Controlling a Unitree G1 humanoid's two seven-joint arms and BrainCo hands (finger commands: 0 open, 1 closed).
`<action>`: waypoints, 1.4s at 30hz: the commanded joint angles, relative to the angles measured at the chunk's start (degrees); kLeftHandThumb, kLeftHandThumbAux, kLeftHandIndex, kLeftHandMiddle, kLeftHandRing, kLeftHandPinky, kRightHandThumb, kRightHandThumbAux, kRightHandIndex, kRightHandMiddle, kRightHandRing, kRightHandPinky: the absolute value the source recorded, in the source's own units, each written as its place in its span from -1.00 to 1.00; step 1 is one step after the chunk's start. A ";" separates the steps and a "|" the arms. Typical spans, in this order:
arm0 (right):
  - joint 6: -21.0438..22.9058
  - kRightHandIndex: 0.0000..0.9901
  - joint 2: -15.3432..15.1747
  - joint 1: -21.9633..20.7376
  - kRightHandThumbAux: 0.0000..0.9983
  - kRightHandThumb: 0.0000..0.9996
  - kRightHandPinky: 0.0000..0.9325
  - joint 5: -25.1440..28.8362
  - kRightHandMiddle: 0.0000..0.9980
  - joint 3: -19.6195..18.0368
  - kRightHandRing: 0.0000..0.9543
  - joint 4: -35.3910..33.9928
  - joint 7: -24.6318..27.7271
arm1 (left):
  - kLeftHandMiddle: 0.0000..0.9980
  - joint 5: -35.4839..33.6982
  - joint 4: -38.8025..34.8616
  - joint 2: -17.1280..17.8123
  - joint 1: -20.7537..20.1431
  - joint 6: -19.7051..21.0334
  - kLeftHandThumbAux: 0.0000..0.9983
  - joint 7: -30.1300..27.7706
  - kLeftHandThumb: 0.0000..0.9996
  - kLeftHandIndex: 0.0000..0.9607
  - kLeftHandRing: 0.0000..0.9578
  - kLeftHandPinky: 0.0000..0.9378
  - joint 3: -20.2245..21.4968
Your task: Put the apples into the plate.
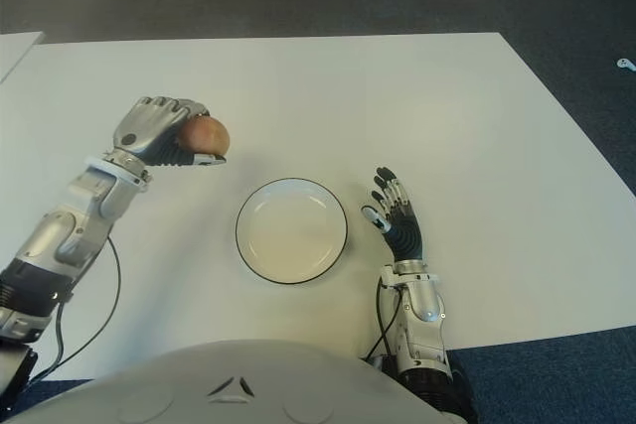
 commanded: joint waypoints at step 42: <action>4.03 -1.00 2.54 3.72 0.12 -0.71 -1.00 -2.01 -1.00 2.09 -1.00 4.71 -3.53 | 0.70 14.96 -10.86 -20.89 3.12 2.00 0.38 -18.30 0.50 -0.07 0.75 0.72 -18.60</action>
